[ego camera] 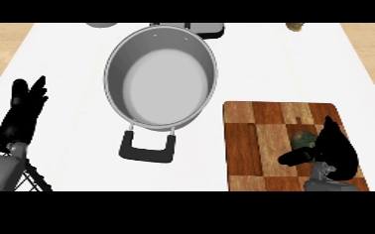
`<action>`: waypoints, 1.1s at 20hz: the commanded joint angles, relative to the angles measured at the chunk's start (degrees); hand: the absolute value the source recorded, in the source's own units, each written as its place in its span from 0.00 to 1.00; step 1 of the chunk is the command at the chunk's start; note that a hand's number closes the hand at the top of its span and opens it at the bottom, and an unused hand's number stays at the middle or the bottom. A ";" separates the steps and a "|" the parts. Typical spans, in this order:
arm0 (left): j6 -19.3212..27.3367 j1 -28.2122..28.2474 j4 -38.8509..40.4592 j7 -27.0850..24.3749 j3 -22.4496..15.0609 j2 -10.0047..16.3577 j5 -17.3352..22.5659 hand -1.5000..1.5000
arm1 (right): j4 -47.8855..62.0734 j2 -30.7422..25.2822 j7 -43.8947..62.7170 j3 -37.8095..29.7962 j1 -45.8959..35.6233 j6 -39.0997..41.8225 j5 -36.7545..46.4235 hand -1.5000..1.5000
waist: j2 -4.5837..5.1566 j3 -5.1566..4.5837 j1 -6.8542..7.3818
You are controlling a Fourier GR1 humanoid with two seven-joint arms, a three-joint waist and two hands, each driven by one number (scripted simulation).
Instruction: Pick the squash from the cutting board and place it in the pot
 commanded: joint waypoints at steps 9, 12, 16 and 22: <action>-0.57 3.84 -3.68 -0.73 -0.99 -0.68 -1.93 0.50 | 7.53 -0.25 -2.84 -2.31 1.16 -5.94 -1.59 0.00 | -0.84 1.65 0.26; -1.36 1.67 0.38 -2.99 -0.82 -2.42 -1.43 0.50 | 11.57 0.08 -2.67 -1.47 -3.27 -6.99 -3.13 1.00 | -0.69 1.63 0.16; -0.62 3.49 -4.08 0.01 -0.56 -1.21 -0.64 0.50 | 7.18 -2.28 -4.60 0.33 -0.08 -8.41 2.49 1.00 | -0.92 1.63 0.31; 3.33 1.55 -6.26 3.43 -3.65 -3.19 -3.29 0.50 | 9.31 -5.48 -5.92 1.75 -0.80 -9.19 6.84 1.00 | -0.94 1.67 0.37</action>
